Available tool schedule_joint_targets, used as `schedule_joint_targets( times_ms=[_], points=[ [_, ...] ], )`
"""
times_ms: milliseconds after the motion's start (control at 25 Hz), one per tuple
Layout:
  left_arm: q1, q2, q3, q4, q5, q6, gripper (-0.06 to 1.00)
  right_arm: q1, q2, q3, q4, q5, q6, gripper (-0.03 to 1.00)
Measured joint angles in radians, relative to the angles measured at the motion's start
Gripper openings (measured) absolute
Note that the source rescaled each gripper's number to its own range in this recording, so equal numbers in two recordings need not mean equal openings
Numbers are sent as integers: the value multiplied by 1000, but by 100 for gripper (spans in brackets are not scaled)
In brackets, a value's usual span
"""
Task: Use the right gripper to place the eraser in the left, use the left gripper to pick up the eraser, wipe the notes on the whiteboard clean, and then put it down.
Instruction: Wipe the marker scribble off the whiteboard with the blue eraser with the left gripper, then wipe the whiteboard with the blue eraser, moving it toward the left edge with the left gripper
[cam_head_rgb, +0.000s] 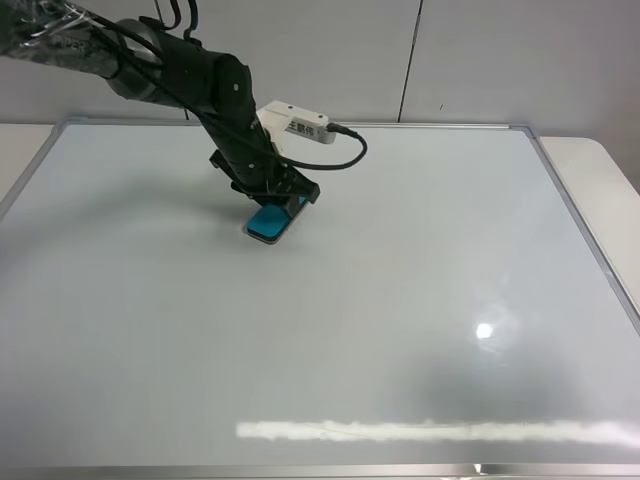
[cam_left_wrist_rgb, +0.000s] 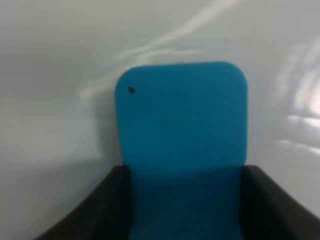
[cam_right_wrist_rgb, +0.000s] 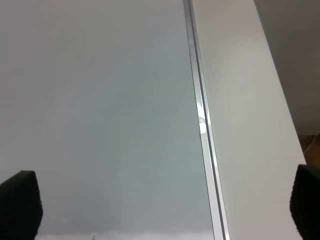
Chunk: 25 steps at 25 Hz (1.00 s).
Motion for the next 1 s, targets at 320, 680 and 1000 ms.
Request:
schedule_joint_targets(
  times_ms=[320, 680, 1000],
  points=[
    [27, -30, 4, 81, 66, -51, 0, 0, 0, 0, 0, 0, 0, 100],
    [34, -175, 29, 278, 321, -210, 0, 0, 0, 0, 0, 0, 0, 100],
    [58, -394, 298, 403, 298, -413, 0, 0, 0, 0, 0, 0, 0, 100]
  ],
)
